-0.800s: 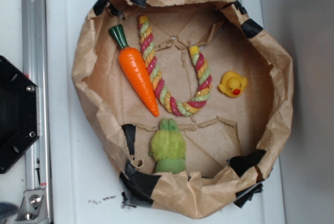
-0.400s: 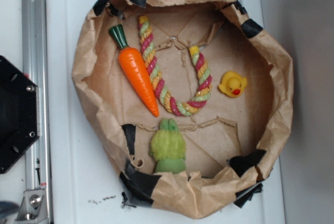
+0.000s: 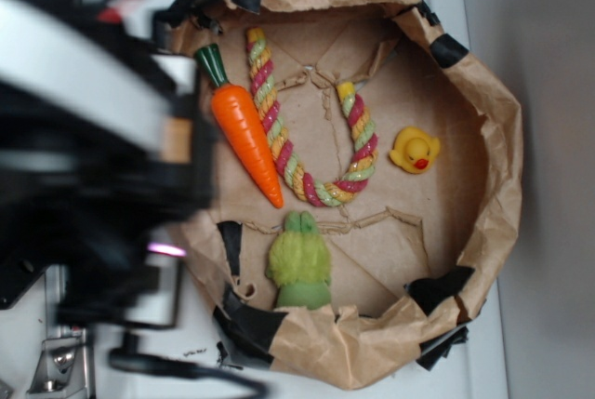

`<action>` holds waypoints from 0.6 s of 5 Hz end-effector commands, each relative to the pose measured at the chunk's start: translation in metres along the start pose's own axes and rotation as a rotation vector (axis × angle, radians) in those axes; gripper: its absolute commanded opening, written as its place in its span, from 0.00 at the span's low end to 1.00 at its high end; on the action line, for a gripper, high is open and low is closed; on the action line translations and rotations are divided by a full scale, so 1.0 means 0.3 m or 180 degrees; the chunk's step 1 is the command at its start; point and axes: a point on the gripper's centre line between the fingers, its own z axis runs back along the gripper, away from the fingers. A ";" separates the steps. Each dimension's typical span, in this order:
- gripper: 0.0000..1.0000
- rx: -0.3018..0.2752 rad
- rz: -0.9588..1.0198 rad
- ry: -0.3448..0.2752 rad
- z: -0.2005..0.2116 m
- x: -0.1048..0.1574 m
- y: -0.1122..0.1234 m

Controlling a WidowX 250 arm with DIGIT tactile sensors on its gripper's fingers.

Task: Grab the green animal.

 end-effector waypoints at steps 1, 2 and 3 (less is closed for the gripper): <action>1.00 0.0460 -0.0817 -0.0505 -0.102 0.159 0.099; 1.00 0.0408 -0.1633 -0.0287 -0.249 0.162 0.100; 1.00 0.0147 -0.2394 0.0032 -0.396 0.090 0.036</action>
